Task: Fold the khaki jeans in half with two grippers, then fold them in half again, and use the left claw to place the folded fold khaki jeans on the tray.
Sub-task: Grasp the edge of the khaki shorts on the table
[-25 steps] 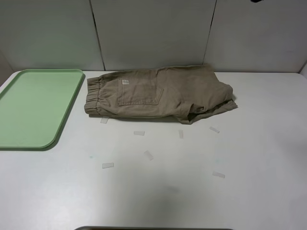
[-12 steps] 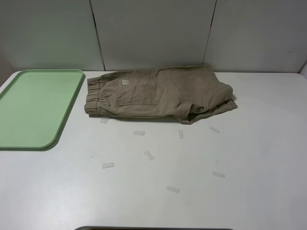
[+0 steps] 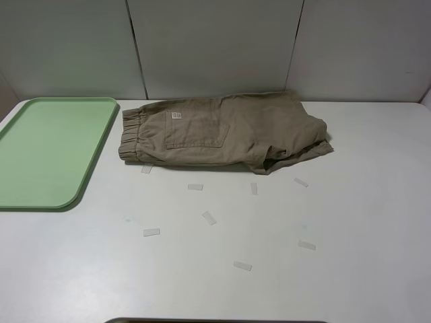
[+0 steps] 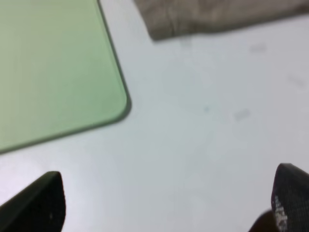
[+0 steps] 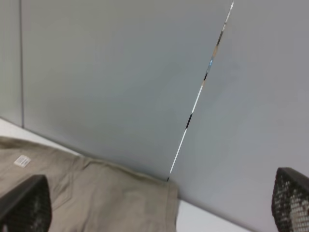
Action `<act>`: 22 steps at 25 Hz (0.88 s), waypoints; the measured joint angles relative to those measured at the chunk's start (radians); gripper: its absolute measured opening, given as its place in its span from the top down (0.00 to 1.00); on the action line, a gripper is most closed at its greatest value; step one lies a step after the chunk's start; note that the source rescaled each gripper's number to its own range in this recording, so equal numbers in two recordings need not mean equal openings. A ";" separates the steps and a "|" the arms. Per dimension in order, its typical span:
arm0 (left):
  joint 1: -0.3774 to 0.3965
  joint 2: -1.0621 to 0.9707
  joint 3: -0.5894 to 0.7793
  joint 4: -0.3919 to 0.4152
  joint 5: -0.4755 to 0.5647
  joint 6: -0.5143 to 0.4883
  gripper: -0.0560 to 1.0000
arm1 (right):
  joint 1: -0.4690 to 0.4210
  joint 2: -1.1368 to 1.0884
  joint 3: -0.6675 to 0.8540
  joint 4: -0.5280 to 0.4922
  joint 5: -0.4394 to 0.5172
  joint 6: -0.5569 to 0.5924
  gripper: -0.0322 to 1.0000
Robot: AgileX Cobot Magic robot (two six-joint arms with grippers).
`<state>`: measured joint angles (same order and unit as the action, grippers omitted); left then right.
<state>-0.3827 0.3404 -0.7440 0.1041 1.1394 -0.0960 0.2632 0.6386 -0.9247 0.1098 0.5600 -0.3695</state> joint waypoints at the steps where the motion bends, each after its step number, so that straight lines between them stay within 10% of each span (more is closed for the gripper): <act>1: 0.000 0.000 0.007 -0.008 0.002 0.011 0.15 | 0.000 0.000 0.000 0.000 0.000 0.000 0.00; 22: 0.000 -0.346 0.202 -0.130 -0.109 0.088 0.15 | 0.000 -0.081 0.000 0.091 0.114 0.036 0.00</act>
<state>-0.3827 -0.0058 -0.5417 -0.0262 1.0300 -0.0078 0.2632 0.5574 -0.9247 0.2006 0.6745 -0.3331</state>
